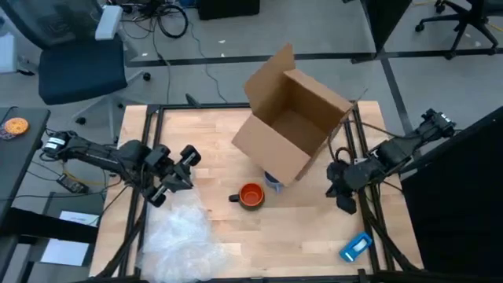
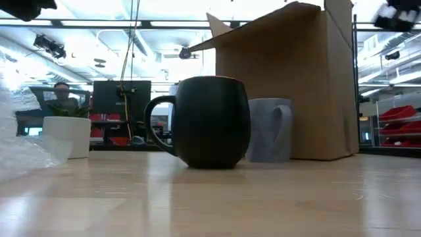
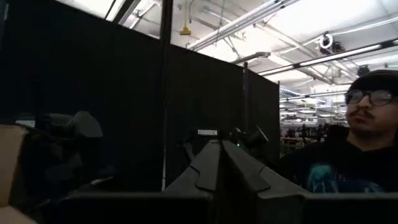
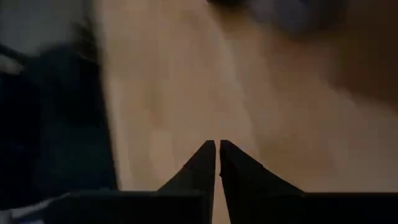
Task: Wrap mug
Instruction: Move the box to the top middle of the table
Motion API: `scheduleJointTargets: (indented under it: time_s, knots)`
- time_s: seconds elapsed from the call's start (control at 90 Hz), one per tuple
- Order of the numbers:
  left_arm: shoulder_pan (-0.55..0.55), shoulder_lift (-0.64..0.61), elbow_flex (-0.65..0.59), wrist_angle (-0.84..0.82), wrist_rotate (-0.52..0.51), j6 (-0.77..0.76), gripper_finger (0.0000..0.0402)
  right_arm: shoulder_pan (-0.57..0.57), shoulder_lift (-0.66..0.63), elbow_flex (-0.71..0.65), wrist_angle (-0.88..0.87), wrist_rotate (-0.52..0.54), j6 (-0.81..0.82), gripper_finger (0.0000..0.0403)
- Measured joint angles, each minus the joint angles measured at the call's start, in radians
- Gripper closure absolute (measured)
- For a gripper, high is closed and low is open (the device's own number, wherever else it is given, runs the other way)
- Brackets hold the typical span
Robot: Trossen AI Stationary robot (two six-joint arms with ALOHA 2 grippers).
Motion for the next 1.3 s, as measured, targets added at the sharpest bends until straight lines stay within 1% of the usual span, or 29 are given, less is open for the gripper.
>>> scheduleJointTargets:
  time_s: [0.089,0.211,0.244,0.3,0.422,0.611,0.722,0.822,0.878,1.022,1.211,1.3]
  knots:
    - [0.000,0.000,0.000,-0.026,-0.016,0.000,0.0401,-0.004,-0.009,0.001,-0.194,0.019,0.102,0.0403]
    - [0.000,0.000,0.000,-0.078,-0.032,-0.001,0.0401,-0.022,-0.011,0.001,-0.447,0.143,0.275,0.0403]
    - [0.000,0.000,-0.001,-0.089,-0.042,-0.001,0.0401,-0.028,-0.011,0.000,-0.485,0.177,0.317,0.0403]
    - [0.000,0.000,-0.001,-0.102,-0.051,-0.001,0.0401,-0.040,-0.022,-0.015,-0.458,0.238,0.331,0.0403]
    - [0.000,0.000,-0.001,-0.138,-0.095,-0.001,0.0401,-0.062,-0.035,-0.042,-0.297,0.353,0.236,0.0403]
    - [0.001,0.000,-0.002,-0.159,-0.114,-0.004,0.0401,-0.084,0.005,-0.084,-0.071,0.461,0.084,0.0403]
    - [0.001,0.001,-0.002,-0.175,-0.124,-0.004,0.0401,-0.096,0.044,-0.115,0.067,0.501,0.027,0.0403]
    - [0.001,0.000,-0.002,-0.185,-0.135,-0.004,0.0401,-0.108,0.089,-0.144,0.182,0.503,-0.033,0.0403]
    - [0.001,0.001,-0.002,-0.186,-0.137,-0.004,0.0401,-0.110,0.117,-0.146,0.214,0.502,-0.061,0.0403]
    - [0.001,0.000,-0.002,-0.193,-0.138,-0.008,0.0401,-0.110,0.156,-0.146,0.188,0.498,-0.077,0.0403]
    - [0.001,0.000,-0.002,-0.221,-0.142,-0.043,0.0401,-0.106,0.119,-0.119,-0.028,0.510,0.062,0.0403]
    - [0.001,0.001,-0.002,-0.244,-0.144,-0.049,0.0401,-0.082,0.081,-0.076,-0.076,0.523,0.078,0.0403]
